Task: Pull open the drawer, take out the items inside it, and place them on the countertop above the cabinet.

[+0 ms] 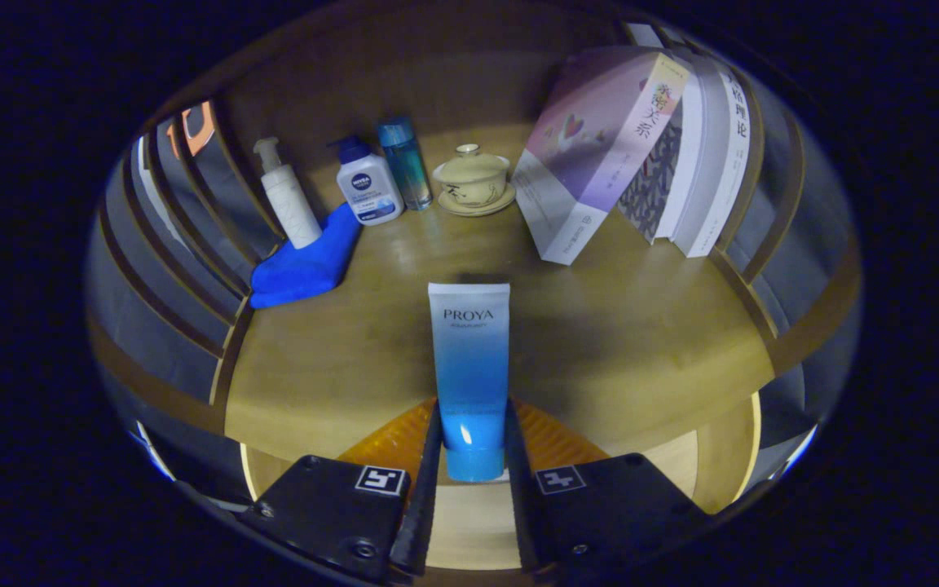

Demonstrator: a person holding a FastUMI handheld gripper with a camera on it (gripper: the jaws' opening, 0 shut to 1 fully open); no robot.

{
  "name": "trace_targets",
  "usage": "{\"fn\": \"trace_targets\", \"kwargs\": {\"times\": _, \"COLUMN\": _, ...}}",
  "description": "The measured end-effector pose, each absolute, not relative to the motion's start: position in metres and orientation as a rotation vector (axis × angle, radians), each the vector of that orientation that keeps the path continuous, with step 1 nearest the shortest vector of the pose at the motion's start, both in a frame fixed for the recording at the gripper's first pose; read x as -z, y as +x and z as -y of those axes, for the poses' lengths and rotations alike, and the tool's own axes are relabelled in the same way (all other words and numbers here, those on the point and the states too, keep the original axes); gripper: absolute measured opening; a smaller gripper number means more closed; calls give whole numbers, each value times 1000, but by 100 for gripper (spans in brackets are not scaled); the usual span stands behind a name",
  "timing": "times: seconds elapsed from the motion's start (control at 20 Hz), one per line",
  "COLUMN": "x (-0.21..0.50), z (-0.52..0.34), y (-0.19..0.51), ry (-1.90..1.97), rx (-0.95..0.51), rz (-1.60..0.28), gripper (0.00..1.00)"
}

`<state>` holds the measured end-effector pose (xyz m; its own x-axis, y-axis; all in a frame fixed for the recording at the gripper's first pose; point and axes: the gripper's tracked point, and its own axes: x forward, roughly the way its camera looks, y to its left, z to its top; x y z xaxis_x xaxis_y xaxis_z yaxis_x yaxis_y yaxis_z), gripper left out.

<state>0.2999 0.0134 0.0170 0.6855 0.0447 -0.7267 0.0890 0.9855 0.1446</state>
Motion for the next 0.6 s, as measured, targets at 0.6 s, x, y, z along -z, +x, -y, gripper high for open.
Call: {"fn": "trace_targets", "kwargs": {"times": 0.6, "x": -42, "z": -13, "y": 288, "ry": 163, "rx": 26, "rz": -700, "gripper": 61}}
